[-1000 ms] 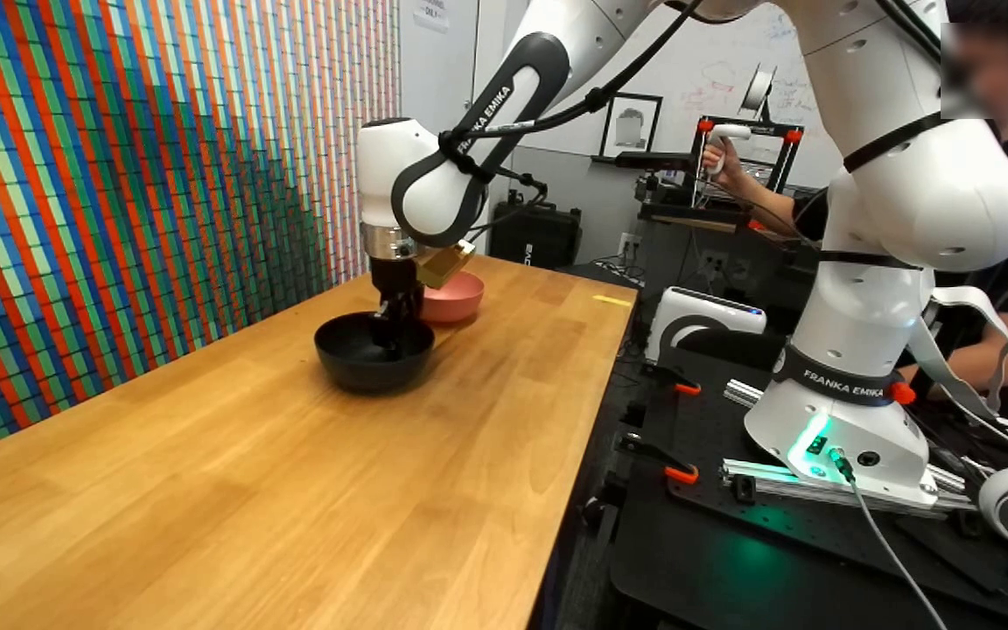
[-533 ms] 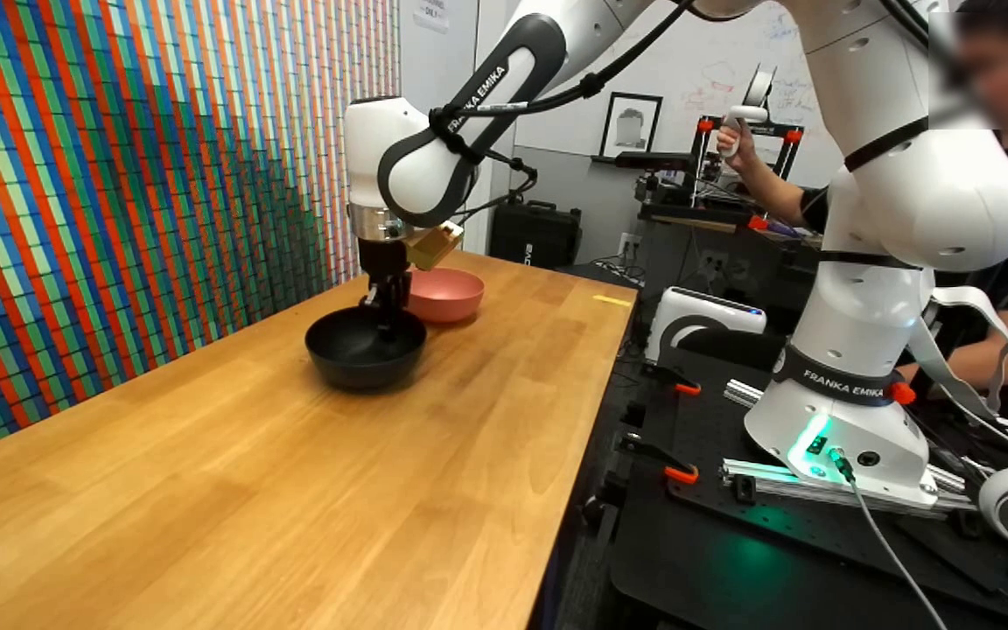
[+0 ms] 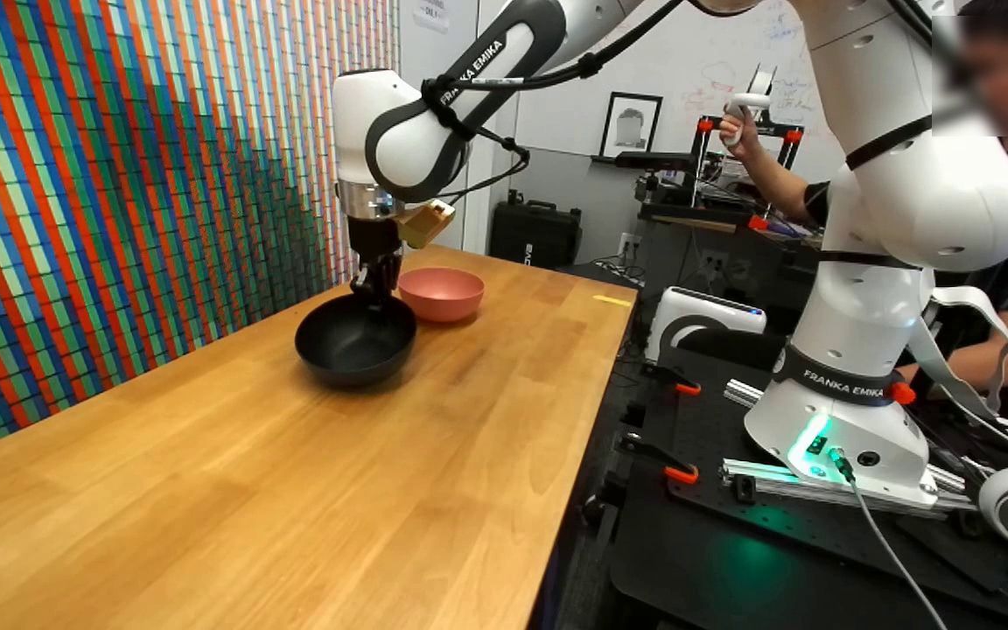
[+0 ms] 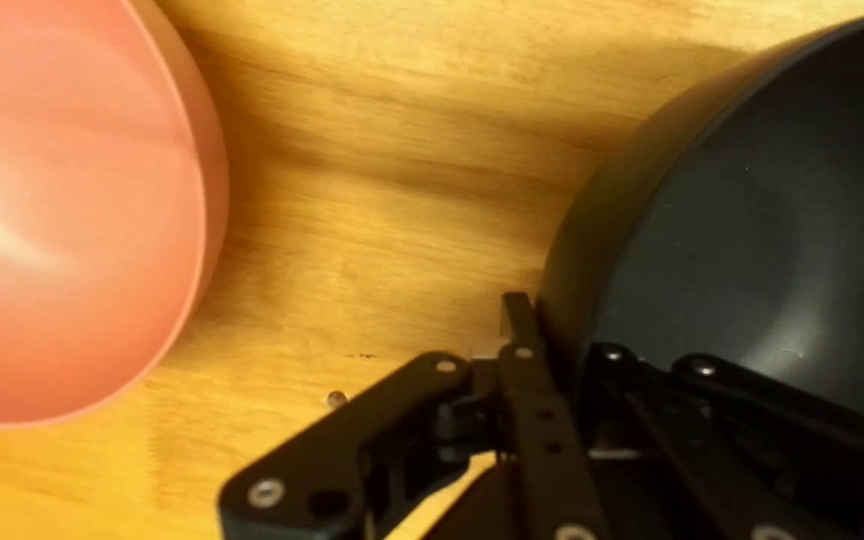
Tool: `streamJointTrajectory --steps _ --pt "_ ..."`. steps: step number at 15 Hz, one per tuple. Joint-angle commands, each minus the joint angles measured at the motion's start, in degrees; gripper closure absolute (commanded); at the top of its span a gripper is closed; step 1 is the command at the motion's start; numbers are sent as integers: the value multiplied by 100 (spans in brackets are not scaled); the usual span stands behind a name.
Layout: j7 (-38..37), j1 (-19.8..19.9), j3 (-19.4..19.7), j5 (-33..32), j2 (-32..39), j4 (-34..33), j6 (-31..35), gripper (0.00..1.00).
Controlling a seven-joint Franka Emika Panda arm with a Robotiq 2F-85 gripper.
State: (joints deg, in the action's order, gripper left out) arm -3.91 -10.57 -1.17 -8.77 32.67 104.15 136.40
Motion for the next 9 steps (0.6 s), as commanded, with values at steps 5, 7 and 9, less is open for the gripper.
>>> streamJointTrajectory --steps 5,7,9 --pt "55 -3 -14 -71 179 -871 -598 98" --pt "27 18 2 -42 248 -1163 -709 98" --pt "14 70 34 -9 297 -1455 -823 98"
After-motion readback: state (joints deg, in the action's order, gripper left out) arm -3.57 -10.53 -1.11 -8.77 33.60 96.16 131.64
